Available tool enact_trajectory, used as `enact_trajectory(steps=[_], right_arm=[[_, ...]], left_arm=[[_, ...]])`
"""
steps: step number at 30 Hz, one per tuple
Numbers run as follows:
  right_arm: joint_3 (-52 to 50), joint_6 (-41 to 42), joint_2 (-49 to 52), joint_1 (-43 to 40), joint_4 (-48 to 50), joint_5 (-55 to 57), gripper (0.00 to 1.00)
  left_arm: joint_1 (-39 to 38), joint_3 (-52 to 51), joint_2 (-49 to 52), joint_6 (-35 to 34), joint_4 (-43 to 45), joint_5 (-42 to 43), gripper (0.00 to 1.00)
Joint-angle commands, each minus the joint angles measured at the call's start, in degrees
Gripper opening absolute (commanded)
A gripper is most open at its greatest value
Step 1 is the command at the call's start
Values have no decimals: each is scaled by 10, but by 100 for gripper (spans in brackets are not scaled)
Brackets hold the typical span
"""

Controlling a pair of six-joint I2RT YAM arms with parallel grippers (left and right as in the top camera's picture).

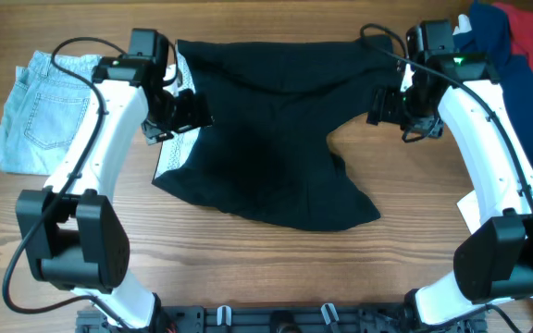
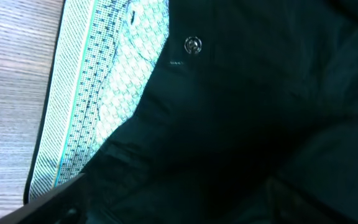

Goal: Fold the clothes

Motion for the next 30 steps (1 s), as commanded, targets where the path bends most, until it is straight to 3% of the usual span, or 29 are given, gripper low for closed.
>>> enact_trajectory(steps=[1,3,4,6,8,15,20,23,25,28,30], right_arm=[[-34,-28,-16,-2,-18,-52,89],[-61,-47,-16,-2,-18,-73,89],[-89,-45,-16,-2,-15,-76,89],[-117,-44,-16,-1,1,-88,87],[-148,-46,-16,5,21,-114,85],[-240,-130,-16,88,57,-227,83],[-263,-223,-15,185,23,-233,84],[-263,-187,-15,212,29,-201,86],[-263,-83,-15,211,44,-123,88],[-263,-57,-15,210,66,-117,84],[-263,1,-16,210,77,-73,84]], left_arm=[[-1,-14,28,26,-5,5,79],[-3,-26,34,26,-7,22,67],[-7,-36,40,26,-6,30,51],[-17,-49,44,26,-4,31,41],[-29,-60,45,26,2,31,37],[-61,-64,45,26,4,31,40],[-62,-64,45,26,4,31,40],[-62,-64,45,26,4,31,41],[-62,-64,45,26,4,31,41],[-62,-64,45,26,4,31,41],[-62,-64,45,26,4,31,41]])
